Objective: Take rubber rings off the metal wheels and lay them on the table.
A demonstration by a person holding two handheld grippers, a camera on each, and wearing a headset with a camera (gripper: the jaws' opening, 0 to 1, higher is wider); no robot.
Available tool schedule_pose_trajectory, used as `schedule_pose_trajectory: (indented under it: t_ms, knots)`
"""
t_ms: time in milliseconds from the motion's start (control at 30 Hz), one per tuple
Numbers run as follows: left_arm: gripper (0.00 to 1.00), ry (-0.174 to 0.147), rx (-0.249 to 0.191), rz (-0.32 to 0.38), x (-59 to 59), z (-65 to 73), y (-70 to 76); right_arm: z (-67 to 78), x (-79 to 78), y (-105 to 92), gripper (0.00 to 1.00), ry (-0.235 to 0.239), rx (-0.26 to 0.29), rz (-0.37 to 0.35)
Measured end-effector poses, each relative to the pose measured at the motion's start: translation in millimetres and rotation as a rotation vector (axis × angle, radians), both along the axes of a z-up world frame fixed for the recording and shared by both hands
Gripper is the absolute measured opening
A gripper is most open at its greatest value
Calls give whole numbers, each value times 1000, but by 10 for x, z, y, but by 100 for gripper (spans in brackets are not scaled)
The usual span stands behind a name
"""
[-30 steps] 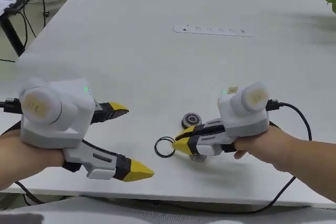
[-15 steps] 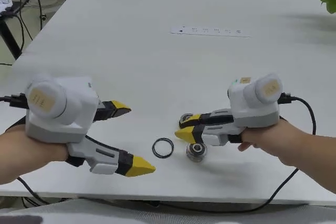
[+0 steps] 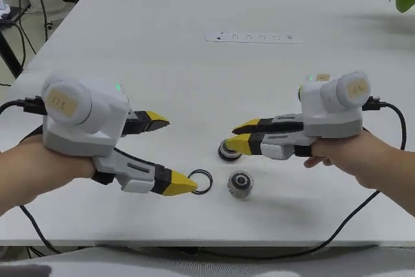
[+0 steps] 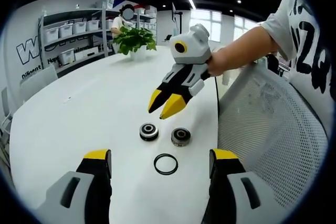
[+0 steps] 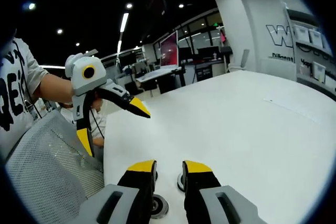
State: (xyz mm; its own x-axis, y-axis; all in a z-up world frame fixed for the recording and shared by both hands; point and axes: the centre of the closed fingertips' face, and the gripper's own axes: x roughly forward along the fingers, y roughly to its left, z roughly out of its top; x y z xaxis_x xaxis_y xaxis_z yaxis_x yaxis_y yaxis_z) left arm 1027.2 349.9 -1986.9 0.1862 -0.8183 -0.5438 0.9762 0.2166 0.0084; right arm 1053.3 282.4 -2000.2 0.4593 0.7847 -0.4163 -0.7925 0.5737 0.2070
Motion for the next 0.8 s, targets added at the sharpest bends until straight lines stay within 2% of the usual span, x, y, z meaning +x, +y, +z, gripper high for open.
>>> schedule_pose_trajectory:
  t_ms: [233,667,733,800]
  knots:
    - [68,-12,-10,-3,103,44,-74,51,34,-133,19,-15,2,-36]
    - [67,-28,6,-22,268,39,-192,47,114,-304,20,-27,-11,-73]
    - [66,-22,8,-26,288,32,-211,46,125,-326,20,-29,-10,-78]
    - [66,2,-9,-21,292,45,-239,34,131,-342,21,-30,-15,-79]
